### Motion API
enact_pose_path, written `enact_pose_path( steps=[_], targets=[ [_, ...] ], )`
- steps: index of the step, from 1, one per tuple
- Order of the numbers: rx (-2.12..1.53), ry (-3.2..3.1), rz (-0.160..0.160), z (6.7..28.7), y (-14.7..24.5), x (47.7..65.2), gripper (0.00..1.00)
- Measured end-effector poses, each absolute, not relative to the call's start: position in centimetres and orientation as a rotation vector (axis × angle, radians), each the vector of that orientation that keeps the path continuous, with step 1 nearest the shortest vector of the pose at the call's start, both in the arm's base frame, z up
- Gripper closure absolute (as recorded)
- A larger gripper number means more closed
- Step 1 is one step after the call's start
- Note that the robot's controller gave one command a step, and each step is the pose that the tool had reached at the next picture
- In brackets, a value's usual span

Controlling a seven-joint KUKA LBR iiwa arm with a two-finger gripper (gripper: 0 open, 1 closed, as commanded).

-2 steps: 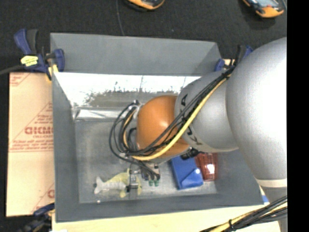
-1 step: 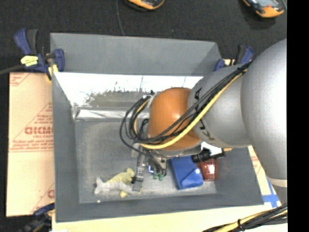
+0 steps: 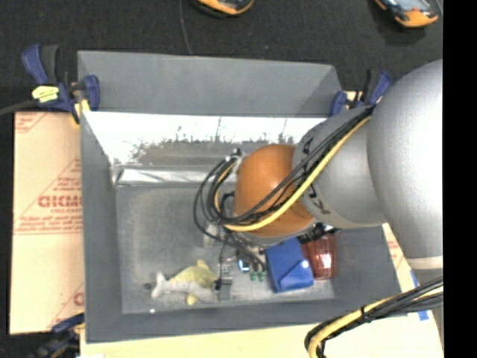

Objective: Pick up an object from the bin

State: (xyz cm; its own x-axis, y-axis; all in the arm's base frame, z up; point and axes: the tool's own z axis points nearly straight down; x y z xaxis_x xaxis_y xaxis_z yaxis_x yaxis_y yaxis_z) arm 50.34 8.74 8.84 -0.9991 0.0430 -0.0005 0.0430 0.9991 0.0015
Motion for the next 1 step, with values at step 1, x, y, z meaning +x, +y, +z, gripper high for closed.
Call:
enact_pose_path(
  steps=[1],
  targets=[
    [0.095, 3.132, 0.005, 7.1, 9.82, 48.38, 0.0]
  ],
)
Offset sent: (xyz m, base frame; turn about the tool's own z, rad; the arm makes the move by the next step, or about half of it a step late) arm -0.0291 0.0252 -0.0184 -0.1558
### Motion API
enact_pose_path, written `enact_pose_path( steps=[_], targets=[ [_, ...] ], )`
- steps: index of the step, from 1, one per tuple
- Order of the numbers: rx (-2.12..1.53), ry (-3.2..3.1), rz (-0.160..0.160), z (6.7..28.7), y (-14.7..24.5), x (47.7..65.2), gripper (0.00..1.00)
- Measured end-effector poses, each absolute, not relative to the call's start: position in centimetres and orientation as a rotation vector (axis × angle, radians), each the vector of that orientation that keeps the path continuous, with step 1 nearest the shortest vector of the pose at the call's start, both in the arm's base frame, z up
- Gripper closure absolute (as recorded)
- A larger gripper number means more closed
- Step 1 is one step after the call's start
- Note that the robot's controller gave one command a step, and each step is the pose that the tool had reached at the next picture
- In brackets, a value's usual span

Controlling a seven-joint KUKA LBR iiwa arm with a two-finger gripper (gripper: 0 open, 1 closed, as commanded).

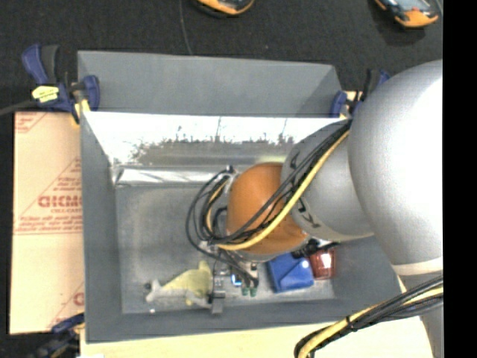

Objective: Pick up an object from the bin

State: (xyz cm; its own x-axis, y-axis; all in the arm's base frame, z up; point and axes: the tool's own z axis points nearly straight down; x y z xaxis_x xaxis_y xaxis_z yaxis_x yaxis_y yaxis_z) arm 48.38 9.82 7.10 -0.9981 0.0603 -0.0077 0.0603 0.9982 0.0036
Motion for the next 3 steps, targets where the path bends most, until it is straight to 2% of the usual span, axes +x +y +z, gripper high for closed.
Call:
enact_pose_path(
  steps=[1, 2, 3],
  targets=[
    [-0.168, 3.132, 0.003, 7.1, 11.2, 47.6, 1.0],
    [-0.167, 3.132, 0.003, 7.1, 11.2, 47.6, 1.0],
    [-0.154, 3.136, 0.001, 13.2, 10.8, 47.8, 1.0]
  ],
)
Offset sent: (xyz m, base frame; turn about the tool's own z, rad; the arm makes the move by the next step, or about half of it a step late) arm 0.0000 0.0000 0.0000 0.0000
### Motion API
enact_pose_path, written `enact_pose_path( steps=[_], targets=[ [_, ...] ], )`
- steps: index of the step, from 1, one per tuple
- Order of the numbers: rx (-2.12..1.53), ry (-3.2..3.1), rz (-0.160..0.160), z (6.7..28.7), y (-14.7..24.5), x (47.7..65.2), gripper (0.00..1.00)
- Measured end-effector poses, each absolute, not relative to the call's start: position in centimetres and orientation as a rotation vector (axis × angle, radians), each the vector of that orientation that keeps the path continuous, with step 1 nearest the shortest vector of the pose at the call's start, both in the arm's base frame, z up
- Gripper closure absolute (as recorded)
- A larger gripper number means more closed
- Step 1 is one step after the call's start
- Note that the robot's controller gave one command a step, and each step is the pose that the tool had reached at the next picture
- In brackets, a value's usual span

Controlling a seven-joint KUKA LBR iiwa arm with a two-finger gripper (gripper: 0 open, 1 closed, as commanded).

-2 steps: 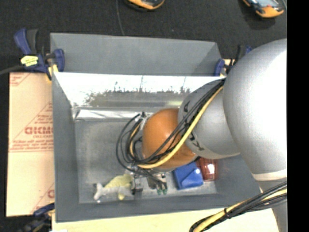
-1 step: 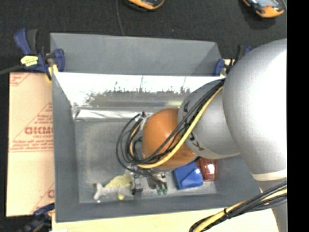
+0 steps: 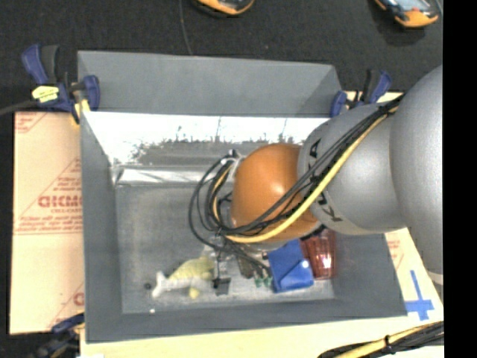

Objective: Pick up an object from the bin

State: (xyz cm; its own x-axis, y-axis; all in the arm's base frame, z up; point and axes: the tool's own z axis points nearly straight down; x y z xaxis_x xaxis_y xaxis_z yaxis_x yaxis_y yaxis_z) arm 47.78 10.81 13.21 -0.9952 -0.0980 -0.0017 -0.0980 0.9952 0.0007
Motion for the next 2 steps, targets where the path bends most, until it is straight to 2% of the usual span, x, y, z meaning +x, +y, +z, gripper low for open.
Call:
enact_pose_path(
  steps=[1, 2],
  targets=[
    [-0.134, 3.136, 0.002, 15.7, 10.6, 48.6, 1.0],
    [-0.161, 3.141, -0.001, 22.0, 10.8, 48.4, 1.0]
  ],
)
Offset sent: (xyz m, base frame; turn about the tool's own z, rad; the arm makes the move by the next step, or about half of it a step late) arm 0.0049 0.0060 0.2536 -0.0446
